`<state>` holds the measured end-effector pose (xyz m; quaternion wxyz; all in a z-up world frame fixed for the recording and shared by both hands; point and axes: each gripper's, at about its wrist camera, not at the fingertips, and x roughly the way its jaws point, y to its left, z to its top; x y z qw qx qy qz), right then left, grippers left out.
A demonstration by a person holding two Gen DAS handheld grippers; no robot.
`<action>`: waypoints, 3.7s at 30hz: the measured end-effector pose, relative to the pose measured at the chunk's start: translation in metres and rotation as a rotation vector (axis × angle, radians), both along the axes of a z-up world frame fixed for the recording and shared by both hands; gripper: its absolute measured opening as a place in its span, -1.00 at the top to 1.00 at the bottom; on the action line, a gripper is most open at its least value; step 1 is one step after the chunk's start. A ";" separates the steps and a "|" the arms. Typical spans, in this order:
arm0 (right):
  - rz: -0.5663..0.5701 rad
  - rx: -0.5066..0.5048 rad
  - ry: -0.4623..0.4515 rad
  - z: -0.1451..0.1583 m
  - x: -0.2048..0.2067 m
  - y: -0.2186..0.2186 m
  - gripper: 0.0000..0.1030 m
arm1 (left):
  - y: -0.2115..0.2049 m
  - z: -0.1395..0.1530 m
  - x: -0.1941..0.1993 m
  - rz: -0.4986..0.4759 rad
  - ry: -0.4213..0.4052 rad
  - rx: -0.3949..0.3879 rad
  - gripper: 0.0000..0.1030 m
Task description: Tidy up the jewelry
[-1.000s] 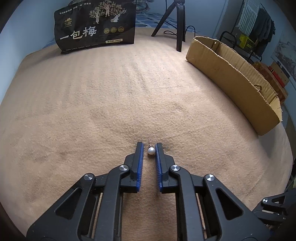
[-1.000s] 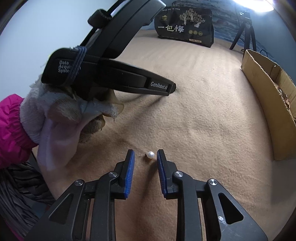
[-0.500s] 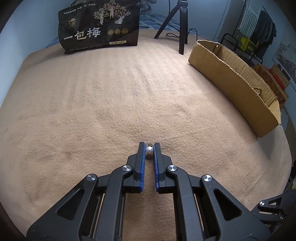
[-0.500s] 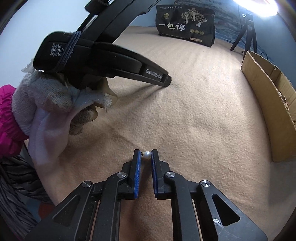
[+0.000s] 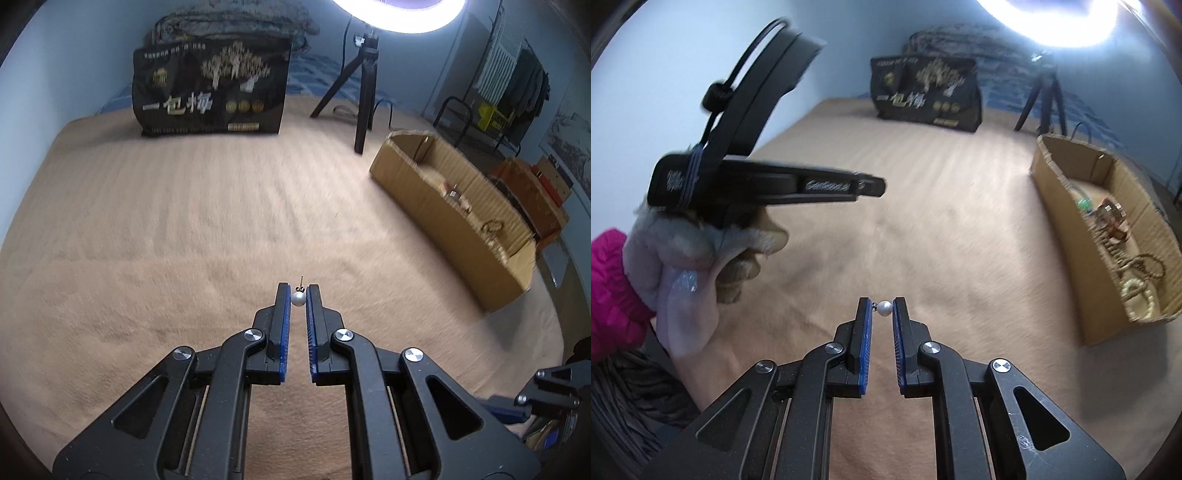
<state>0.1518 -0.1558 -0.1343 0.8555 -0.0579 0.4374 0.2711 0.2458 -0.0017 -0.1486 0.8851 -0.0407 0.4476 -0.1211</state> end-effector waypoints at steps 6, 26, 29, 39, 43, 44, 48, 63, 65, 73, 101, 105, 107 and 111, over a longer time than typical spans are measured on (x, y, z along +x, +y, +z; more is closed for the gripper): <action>-0.079 0.033 -0.047 0.024 0.012 -0.021 0.82 | -0.003 0.027 0.004 0.004 -0.050 -0.033 0.87; -0.353 0.045 -0.125 0.079 0.053 -0.109 0.81 | -0.054 0.084 0.019 -0.059 -0.167 -0.061 0.87; -0.360 0.027 -0.133 0.085 0.057 -0.119 0.81 | -0.066 0.091 0.025 -0.076 -0.180 -0.066 0.87; -0.378 -0.014 -0.136 0.091 0.077 -0.146 0.82 | -0.120 0.102 0.057 -0.150 -0.204 -0.057 0.87; -0.401 -0.007 -0.126 0.091 0.085 -0.158 0.82 | -0.142 0.098 0.072 -0.170 -0.199 -0.062 0.87; -0.406 -0.004 -0.124 0.091 0.086 -0.159 0.82 | -0.149 0.097 0.077 -0.177 -0.196 -0.061 0.87; -0.430 0.008 -0.108 0.088 0.093 -0.166 0.82 | -0.170 0.088 0.090 -0.193 -0.178 -0.061 0.87; -0.463 -0.017 -0.035 0.065 0.112 -0.172 0.81 | -0.197 0.063 0.115 -0.201 -0.116 -0.051 0.87; -0.467 -0.017 -0.032 0.065 0.113 -0.171 0.81 | -0.197 0.064 0.115 -0.201 -0.117 -0.050 0.87; -0.474 -0.029 -0.043 0.066 0.113 -0.167 0.81 | -0.198 0.065 0.116 -0.200 -0.125 -0.039 0.87; -0.530 -0.159 -0.124 0.077 0.103 -0.160 -0.38 | -0.186 0.082 0.105 -0.135 -0.170 -0.005 -0.49; -0.532 -0.158 -0.137 0.082 0.099 -0.160 -0.38 | -0.182 0.091 0.097 -0.131 -0.183 -0.005 -0.49; -0.531 -0.161 -0.149 0.086 0.097 -0.159 -0.38 | -0.178 0.095 0.093 -0.127 -0.189 -0.006 -0.49; -0.527 -0.161 -0.173 0.094 0.090 -0.157 -0.38 | -0.169 0.107 0.082 -0.118 -0.206 -0.010 -0.49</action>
